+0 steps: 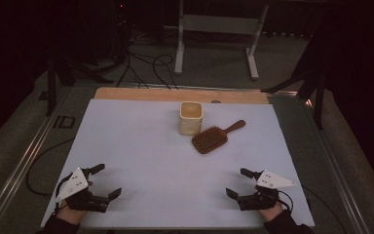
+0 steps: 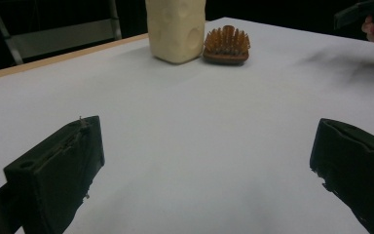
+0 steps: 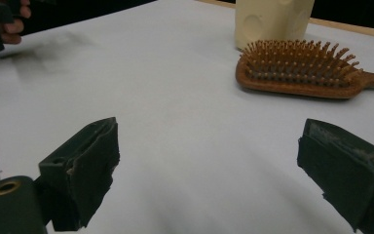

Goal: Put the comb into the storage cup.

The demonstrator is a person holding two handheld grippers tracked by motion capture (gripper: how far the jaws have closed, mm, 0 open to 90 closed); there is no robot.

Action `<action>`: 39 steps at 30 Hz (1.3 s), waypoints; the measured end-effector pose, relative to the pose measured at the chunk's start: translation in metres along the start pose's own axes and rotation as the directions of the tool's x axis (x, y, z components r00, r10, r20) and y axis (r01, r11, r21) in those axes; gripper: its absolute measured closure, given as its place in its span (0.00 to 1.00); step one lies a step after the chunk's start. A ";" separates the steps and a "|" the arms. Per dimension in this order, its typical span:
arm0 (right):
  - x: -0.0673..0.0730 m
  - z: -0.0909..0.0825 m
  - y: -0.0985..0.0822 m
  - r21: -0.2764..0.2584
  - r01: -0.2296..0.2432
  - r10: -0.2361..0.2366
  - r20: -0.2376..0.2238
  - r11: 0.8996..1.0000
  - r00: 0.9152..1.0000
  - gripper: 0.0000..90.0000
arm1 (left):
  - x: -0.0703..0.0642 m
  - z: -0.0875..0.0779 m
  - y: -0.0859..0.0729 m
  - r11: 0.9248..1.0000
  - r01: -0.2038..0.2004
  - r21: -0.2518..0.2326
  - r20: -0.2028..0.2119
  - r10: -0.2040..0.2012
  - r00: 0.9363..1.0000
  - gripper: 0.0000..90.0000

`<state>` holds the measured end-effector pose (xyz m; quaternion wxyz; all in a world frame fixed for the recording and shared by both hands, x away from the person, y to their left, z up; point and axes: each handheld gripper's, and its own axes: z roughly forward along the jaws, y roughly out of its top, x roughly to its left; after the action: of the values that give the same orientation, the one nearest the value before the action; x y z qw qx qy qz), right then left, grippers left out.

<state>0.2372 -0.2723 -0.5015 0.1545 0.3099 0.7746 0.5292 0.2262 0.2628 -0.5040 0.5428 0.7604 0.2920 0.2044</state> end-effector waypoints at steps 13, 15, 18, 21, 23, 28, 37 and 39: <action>0.003 0.001 0.002 0.012 0.009 -0.009 -0.013 1.000 1.000 0.09 | 0.001 0.006 -0.001 1.000 0.004 0.020 0.021 -0.005 1.000 0.00; 0.005 0.000 0.004 0.015 0.012 -0.012 -0.017 1.000 1.000 0.09 | 0.001 0.005 -0.001 1.000 0.009 0.017 0.022 -0.009 1.000 0.00; 0.008 0.000 0.007 0.028 0.027 -0.026 -0.010 0.999 1.000 0.09 | 0.000 0.002 -0.001 1.000 0.003 0.013 0.019 -0.003 1.000 0.00; 0.012 -0.002 0.014 0.018 0.039 -0.039 -0.013 0.999 0.999 0.09 | 0.000 0.001 -0.001 1.000 0.008 0.013 0.015 -0.008 1.000 0.00; 0.013 -0.004 0.019 0.012 0.041 -0.041 -0.012 0.999 0.999 0.09 | 0.000 -0.001 -0.002 1.000 0.012 0.013 0.014 -0.012 1.000 0.00; 0.017 -0.006 0.029 0.003 0.054 -0.054 -0.020 0.999 0.998 0.09 | 0.000 -0.003 -0.002 1.000 0.014 0.012 0.008 -0.015 1.000 0.00; 0.021 -0.012 0.051 0.000 0.095 -0.095 -0.015 0.996 0.995 0.09 | 0.000 -0.003 -0.002 1.000 0.018 0.011 0.007 -0.018 1.000 0.00; 0.019 -0.013 0.054 -0.007 0.090 -0.090 -0.014 0.996 0.996 0.09 | 0.000 -0.003 -0.002 1.000 0.019 0.010 0.007 -0.019 1.000 0.00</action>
<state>0.2322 -0.2560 -0.4448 0.1735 0.2702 0.7873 0.5264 0.2240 0.2657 -0.5051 0.5422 0.7609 0.2983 0.1950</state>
